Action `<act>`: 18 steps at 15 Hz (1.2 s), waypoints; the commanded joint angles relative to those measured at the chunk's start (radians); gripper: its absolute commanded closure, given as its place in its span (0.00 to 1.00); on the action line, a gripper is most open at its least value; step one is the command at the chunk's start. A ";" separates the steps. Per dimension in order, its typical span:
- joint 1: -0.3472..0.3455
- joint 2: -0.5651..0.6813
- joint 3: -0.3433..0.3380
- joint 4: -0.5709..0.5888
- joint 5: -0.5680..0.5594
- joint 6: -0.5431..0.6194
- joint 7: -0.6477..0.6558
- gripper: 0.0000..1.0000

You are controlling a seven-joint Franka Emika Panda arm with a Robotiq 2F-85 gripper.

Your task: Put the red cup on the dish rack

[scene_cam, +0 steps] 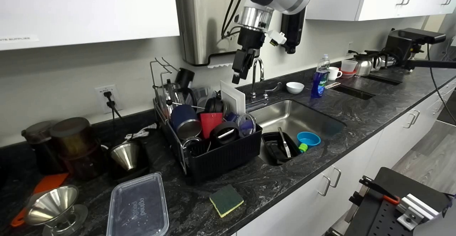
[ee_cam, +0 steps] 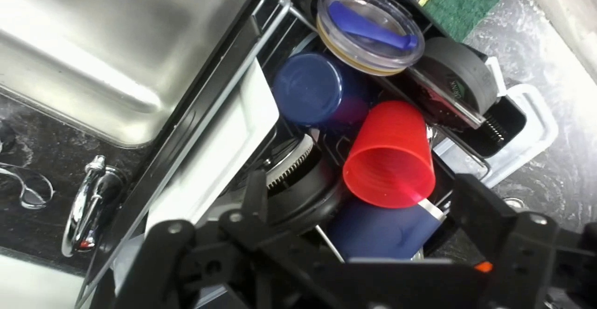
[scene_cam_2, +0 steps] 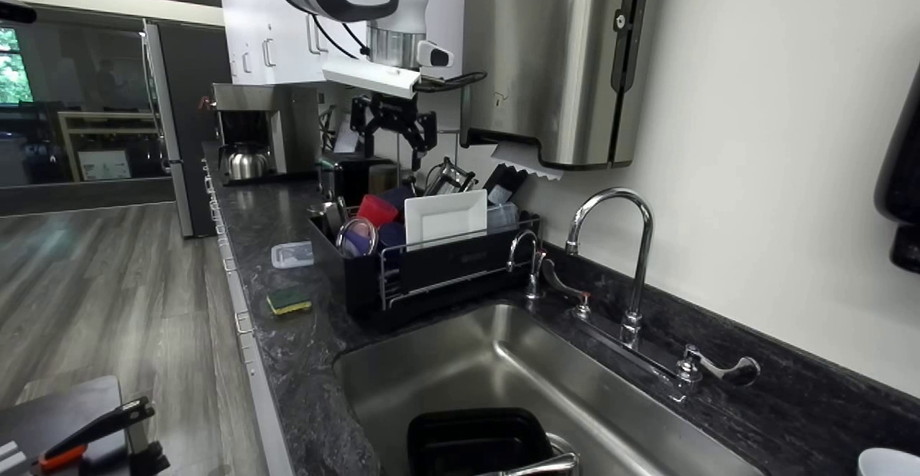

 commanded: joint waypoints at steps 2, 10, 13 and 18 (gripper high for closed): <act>-0.014 -0.044 -0.035 -0.033 0.032 0.027 -0.039 0.00; -0.049 -0.039 -0.114 -0.013 -0.090 0.002 0.111 0.00; -0.067 -0.043 -0.141 -0.015 -0.140 -0.006 0.181 0.00; -0.093 -0.053 -0.172 -0.041 -0.182 -0.008 0.251 0.00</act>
